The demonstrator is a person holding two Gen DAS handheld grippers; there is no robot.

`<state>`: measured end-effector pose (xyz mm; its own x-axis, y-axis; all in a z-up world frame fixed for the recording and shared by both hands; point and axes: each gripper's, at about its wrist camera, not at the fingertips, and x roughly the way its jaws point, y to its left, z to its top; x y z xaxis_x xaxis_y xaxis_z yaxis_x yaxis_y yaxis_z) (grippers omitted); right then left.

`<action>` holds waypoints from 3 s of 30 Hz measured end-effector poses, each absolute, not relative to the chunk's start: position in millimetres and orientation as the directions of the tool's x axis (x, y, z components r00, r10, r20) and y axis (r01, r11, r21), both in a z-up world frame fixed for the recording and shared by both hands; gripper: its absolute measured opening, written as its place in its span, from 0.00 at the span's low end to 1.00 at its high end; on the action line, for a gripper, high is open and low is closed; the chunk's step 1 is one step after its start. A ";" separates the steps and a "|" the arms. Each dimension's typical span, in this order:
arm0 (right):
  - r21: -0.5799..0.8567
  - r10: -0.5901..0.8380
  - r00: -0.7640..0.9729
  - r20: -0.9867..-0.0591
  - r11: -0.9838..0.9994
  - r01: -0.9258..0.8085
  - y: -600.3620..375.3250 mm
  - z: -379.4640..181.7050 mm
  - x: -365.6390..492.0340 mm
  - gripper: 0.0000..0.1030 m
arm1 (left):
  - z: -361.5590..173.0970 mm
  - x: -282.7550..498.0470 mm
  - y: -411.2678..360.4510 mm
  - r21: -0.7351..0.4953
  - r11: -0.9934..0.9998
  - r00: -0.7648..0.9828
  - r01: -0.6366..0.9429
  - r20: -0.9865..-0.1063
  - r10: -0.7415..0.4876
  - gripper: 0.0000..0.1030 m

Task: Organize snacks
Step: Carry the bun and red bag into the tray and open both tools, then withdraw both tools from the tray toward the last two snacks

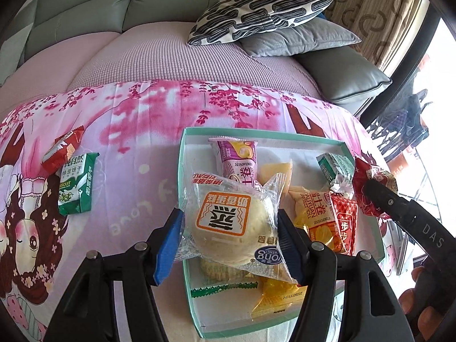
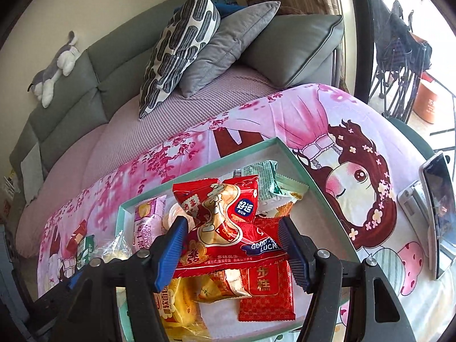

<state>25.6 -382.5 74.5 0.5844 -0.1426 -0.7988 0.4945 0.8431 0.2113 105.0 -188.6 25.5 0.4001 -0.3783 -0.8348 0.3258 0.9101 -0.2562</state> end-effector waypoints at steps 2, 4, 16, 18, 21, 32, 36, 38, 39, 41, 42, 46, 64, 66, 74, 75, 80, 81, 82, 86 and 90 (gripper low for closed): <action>0.210 -0.140 0.581 -0.802 0.844 0.494 -382.2 73.3 26.5 0.66 | 23.8 105.2 -189.7 -0.254 0.910 0.396 0.327 -0.838 -0.376 0.64; 0.209 -0.138 0.576 -0.806 0.844 0.494 -382.4 70.9 27.4 0.66 | 21.9 105.7 -190.7 -0.251 0.911 0.392 0.327 -0.841 -0.372 0.64; 0.193 -0.132 0.518 -0.845 0.829 0.525 -389.8 53.9 30.7 0.67 | 11.9 105.0 -195.5 -0.234 0.915 0.372 0.329 -0.859 -0.353 0.64; 0.187 -0.135 0.511 -0.849 0.827 0.531 -391.1 52.7 30.8 0.67 | 11.6 105.3 -196.3 -0.234 0.915 0.371 0.329 -0.859 -0.354 0.64; 0.185 -0.135 0.500 -0.856 0.822 0.539 -392.4 50.0 30.9 0.67 | 11.0 105.1 -196.5 -0.232 0.914 0.369 0.332 -0.860 -0.352 0.64; 0.183 -0.122 0.472 -0.873 0.815 0.550 -391.7 42.0 32.3 0.68 | 9.8 105.6 -198.2 -0.233 0.914 0.358 0.332 -0.865 -0.350 0.69; 0.198 -0.106 0.463 -0.880 0.804 0.560 -394.9 37.5 31.5 0.72 | 9.4 103.9 -201.8 -0.215 0.914 0.360 0.344 -0.869 -0.340 0.71; 0.196 -0.108 0.462 -0.880 0.803 0.562 -395.5 37.1 31.1 0.74 | 9.2 103.9 -202.3 -0.210 0.914 0.358 0.347 -0.871 -0.336 0.73; 0.196 -0.109 0.462 -0.880 0.803 0.563 -395.5 37.1 31.0 0.75 | 9.1 103.8 -202.7 -0.206 0.915 0.358 0.347 -0.872 -0.332 0.74; 0.200 -0.106 0.465 -0.879 0.802 0.563 -395.7 36.9 30.7 0.80 | 9.1 103.5 -203.8 -0.195 0.916 0.362 0.352 -0.874 -0.325 0.75; 0.204 -0.104 0.467 -0.878 0.801 0.563 -396.0 36.8 30.6 0.84 | 9.3 103.3 -204.4 -0.190 0.916 0.364 0.354 -0.874 -0.322 0.75; 0.211 -0.104 0.473 -0.875 0.798 0.565 -397.0 36.2 30.2 0.89 | 10.1 102.5 -204.8 -0.184 0.916 0.369 0.356 -0.873 -0.318 0.80; 0.214 -0.117 0.494 -0.861 0.799 0.562 -397.1 38.7 28.8 1.00 | 29.5 101.4 -197.3 -0.228 0.912 0.419 0.340 -0.831 -0.365 0.96; 0.214 -0.117 0.495 -0.861 0.799 0.562 -397.3 38.7 28.9 1.00 | 32.4 101.7 -195.2 -0.227 0.912 0.426 0.340 -0.828 -0.365 0.96; 0.210 -0.117 0.497 -0.860 0.806 0.553 -395.6 41.2 28.9 1.00 | 46.7 108.1 -172.1 -0.236 0.925 0.463 0.298 -0.811 -0.356 0.96; 0.209 -0.117 0.499 -0.859 0.808 0.551 -395.1 41.9 29.0 1.00 | 48.3 109.4 -168.5 -0.236 0.927 0.470 0.290 -0.809 -0.353 0.96; 0.186 -0.132 0.504 -0.853 0.827 0.531 -389.4 46.7 31.0 1.00 | 51.9 119.7 -141.8 -0.242 0.947 0.503 0.213 -0.803 -0.319 0.96; 0.179 -0.135 0.506 -0.852 0.833 0.524 -387.2 47.7 31.8 1.00 | 51.1 122.0 -136.3 -0.239 0.951 0.508 0.195 -0.805 -0.307 0.96; 0.170 -0.137 0.507 -0.851 0.840 0.515 -384.8 48.7 33.0 1.00 | 49.6 124.4 -130.5 -0.236 0.956 0.511 0.175 -0.808 -0.293 0.96; 0.147 -0.141 0.517 -0.844 0.867 0.477 -373.0 53.5 37.1 1.00 | 43.3 133.5 -103.9 -0.231 0.969 0.520 0.086 -0.819 -0.242 0.96; 0.144 -0.135 0.540 -0.831 0.884 0.444 -362.0 59.9 40.0 1.00 | 39.7 138.8 -79.3 -0.214 0.977 0.530 0.023 -0.826 -0.193 0.96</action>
<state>40.0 -362.0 59.9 0.5395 -0.1352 -0.8310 0.4437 0.8845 0.1442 138.8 -79.3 39.7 0.5303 -0.1930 -0.8255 0.0226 0.9766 -0.2139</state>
